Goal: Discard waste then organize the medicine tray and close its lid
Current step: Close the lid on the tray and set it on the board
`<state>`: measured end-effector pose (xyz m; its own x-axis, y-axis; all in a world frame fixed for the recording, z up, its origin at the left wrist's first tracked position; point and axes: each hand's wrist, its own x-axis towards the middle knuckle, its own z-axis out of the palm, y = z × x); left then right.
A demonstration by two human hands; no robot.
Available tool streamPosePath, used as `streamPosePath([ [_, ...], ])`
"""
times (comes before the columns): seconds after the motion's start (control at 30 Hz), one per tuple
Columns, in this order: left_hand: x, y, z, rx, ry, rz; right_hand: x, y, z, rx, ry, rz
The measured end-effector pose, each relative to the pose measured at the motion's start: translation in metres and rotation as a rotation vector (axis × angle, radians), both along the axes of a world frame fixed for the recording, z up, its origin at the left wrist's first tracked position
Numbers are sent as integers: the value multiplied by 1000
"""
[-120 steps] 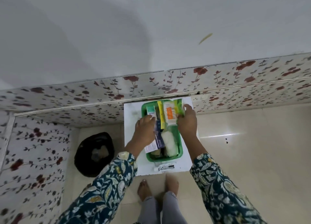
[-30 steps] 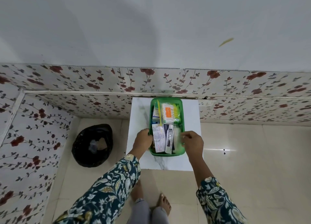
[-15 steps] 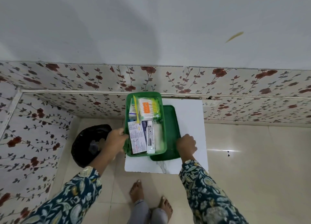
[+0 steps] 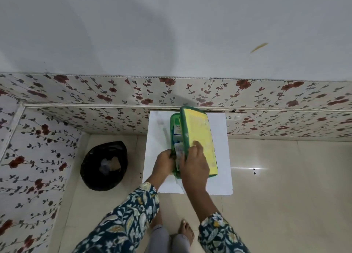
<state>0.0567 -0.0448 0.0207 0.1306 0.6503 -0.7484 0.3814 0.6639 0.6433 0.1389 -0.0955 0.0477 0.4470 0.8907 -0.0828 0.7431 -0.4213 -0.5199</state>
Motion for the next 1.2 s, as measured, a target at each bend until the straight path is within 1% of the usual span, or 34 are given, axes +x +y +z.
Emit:
streamPosePath([
  [0.07, 7, -2, 8, -138, -144, 140, -11, 3, -7, -82, -27, 90],
  [0.1, 7, -2, 9, -185, -179, 179, -14, 3, -11, -100, -37, 117],
  [0.13, 5, -1, 8, -204, -185, 185, -17, 3, -14, -99, -43, 136],
  [0.17, 2, -1, 8, -204, -191, 169, -18, 3, -16, -106, -9, 150],
  [0.23, -3, -3, 7, -150, -193, 143, -11, 1, -17, -72, 83, 110],
  [0.27, -4, -6, 7, -122, -189, 138, -2, -1, -13, -51, 161, 35],
  [0.33, -5, -16, 8, -87, -188, 145, 23, -10, -9, 16, 270, -226],
  [0.37, -3, -23, 9, -65, -185, 129, 37, -14, -7, -3, 301, -345],
  [0.4, -1, -29, 8, -43, -172, 75, 52, -19, -9, -90, 348, -432],
  [0.43, 1, -35, 7, -17, -148, 8, 64, -23, -12, -211, 425, -488],
  [0.47, 4, -38, 6, 11, -103, -49, 71, -25, -14, -304, 541, -508],
  [0.5, 6, -39, 6, 43, -41, -85, 74, -27, -15, -350, 649, -496],
  [0.53, 7, -39, 6, 76, 24, -104, 76, -27, -14, -369, 693, -464],
  [0.6, 9, -34, 5, 132, 133, -125, 77, -27, -14, -365, 629, -393],
  [0.67, 9, -31, 4, 159, 186, -147, 78, -27, -16, -344, 606, -382],
  [0.9, 6, -25, 1, 211, 233, -154, 90, -24, -24, -376, 615, -417],
  [1.03, 5, -25, 1, 247, 265, -211, 93, -23, -23, -377, 671, -435],
  [1.2, 4, -25, 4, 256, 282, -254, 93, -23, -18, -381, 674, -404],
])
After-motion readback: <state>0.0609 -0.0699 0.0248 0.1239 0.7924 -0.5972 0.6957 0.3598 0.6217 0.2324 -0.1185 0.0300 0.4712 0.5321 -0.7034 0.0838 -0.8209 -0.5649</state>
